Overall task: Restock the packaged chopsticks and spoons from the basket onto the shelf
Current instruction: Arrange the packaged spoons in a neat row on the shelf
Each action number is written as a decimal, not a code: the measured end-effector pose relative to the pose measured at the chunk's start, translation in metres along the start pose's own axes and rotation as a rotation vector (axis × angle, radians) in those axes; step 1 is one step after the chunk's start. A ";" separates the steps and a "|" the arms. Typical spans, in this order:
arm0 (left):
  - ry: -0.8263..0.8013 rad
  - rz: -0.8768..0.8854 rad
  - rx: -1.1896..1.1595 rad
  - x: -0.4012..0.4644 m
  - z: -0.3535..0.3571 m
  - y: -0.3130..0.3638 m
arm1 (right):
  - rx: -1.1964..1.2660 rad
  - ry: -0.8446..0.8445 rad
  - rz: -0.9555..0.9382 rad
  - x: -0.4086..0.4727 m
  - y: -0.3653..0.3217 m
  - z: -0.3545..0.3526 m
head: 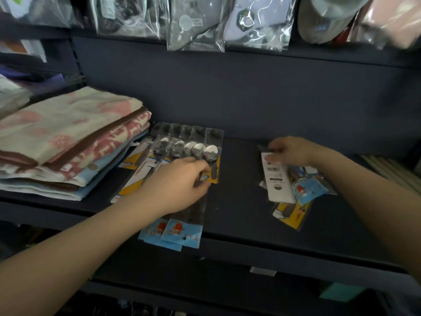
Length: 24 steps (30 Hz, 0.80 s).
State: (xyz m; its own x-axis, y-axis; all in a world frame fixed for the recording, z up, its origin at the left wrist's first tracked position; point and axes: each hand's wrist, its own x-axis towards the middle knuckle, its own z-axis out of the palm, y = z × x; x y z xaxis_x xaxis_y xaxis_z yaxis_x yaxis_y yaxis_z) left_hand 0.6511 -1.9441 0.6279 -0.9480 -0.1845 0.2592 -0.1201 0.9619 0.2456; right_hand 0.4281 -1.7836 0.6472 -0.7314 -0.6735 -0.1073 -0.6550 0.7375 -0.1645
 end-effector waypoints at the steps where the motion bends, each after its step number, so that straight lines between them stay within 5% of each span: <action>1: -0.002 0.019 -0.009 0.003 0.002 0.004 | 0.011 -0.057 -0.006 -0.003 0.006 0.002; 4: -0.050 0.059 -0.029 0.015 0.007 0.017 | 0.092 -0.095 0.033 -0.005 0.007 0.012; 9: -0.140 0.082 -0.024 0.036 0.015 0.038 | -0.128 0.139 0.202 0.009 -0.019 0.028; 12: -0.153 0.030 -0.087 0.042 0.017 0.040 | -0.056 0.178 0.215 0.014 -0.021 0.021; 16: -0.133 0.009 -0.126 0.045 0.018 0.038 | 0.244 0.223 0.191 0.010 -0.001 0.000; 24: -0.057 0.001 -0.335 0.057 0.016 0.051 | 1.242 0.379 0.199 -0.004 0.027 -0.021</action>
State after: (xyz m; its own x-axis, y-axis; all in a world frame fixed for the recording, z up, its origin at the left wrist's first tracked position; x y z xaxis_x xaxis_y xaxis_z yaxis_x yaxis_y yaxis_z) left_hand 0.5857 -1.9024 0.6399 -0.9643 -0.1632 0.2087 -0.0251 0.8405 0.5412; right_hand 0.4094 -1.7604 0.6637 -0.9351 -0.3541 0.0126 -0.0691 0.1475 -0.9866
